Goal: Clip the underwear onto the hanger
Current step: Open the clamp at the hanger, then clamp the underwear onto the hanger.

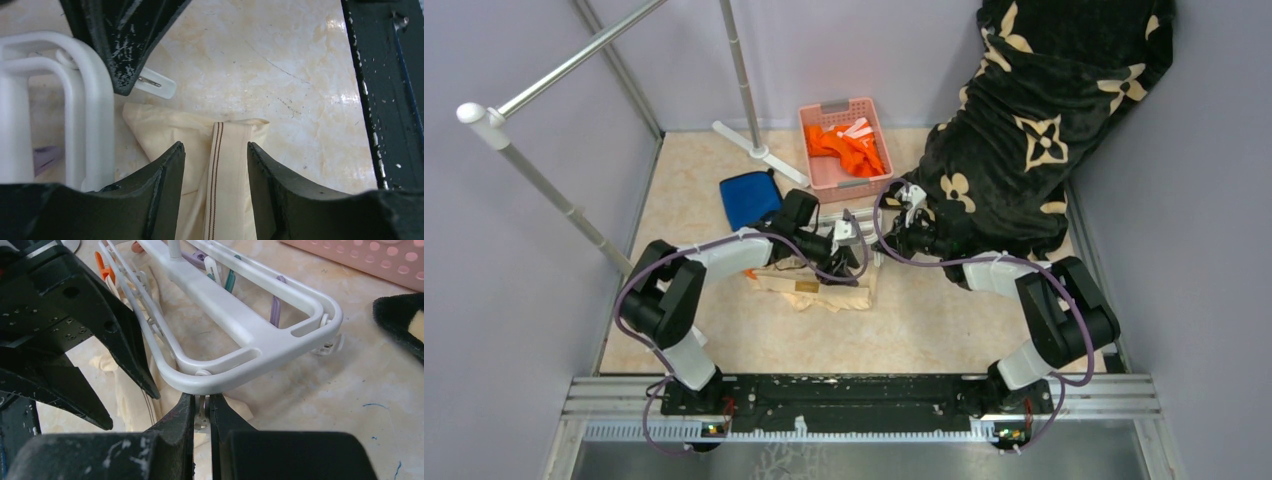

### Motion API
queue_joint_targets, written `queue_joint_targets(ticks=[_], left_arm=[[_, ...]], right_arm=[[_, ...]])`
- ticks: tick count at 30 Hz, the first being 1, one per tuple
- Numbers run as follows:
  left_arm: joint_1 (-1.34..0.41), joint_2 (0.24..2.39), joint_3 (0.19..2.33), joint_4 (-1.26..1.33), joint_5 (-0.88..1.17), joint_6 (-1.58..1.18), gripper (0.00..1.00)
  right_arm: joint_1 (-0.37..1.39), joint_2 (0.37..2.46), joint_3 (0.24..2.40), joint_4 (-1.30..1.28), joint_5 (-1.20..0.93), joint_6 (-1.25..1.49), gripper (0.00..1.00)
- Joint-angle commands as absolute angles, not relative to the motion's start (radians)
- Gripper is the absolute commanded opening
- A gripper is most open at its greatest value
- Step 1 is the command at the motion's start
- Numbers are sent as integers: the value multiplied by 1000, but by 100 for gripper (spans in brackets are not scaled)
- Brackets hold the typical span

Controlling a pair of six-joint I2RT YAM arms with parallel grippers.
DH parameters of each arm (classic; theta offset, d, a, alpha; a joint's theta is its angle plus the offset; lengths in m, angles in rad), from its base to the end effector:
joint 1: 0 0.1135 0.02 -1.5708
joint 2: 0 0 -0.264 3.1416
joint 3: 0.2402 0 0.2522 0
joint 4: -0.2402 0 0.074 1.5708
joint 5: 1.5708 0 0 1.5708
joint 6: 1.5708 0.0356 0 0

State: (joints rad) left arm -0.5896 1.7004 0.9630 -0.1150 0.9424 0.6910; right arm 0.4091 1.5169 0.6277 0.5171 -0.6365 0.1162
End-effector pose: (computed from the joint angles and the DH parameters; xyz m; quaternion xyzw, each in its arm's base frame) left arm 0.2651 -0.2120 0.1835 0.6263 0.5736 -0.4086 0.3344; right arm 0.2689 0.1397 0.1874 -0.2891 0.7501 0.3886 0.4503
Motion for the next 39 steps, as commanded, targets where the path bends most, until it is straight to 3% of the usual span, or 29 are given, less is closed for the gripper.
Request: queue_joint_targets(ticks=[1, 5, 14, 18, 23, 31, 39], left_arm=[[-595, 1668, 1009, -83, 836, 419, 55], [-595, 1633, 1029, -118, 808, 345, 53], [-595, 1544, 929, 19, 776, 376, 60], [-600, 1592, 885, 53, 823, 466, 62], [-602, 1645, 866, 43, 897, 609, 72], [-603, 1804, 1057, -129, 872, 548, 76], [-626, 1767, 1001, -123, 857, 614, 78]], right_arm=[[403, 1499, 626, 574, -639, 121, 0], [402, 1494, 628, 571, -634, 117, 0], [403, 1495, 635, 572, -632, 120, 0], [402, 1496, 637, 579, -629, 124, 0], [403, 1502, 639, 583, -634, 132, 0], [403, 1497, 644, 556, -641, 120, 0], [403, 1485, 648, 536, -637, 106, 0]])
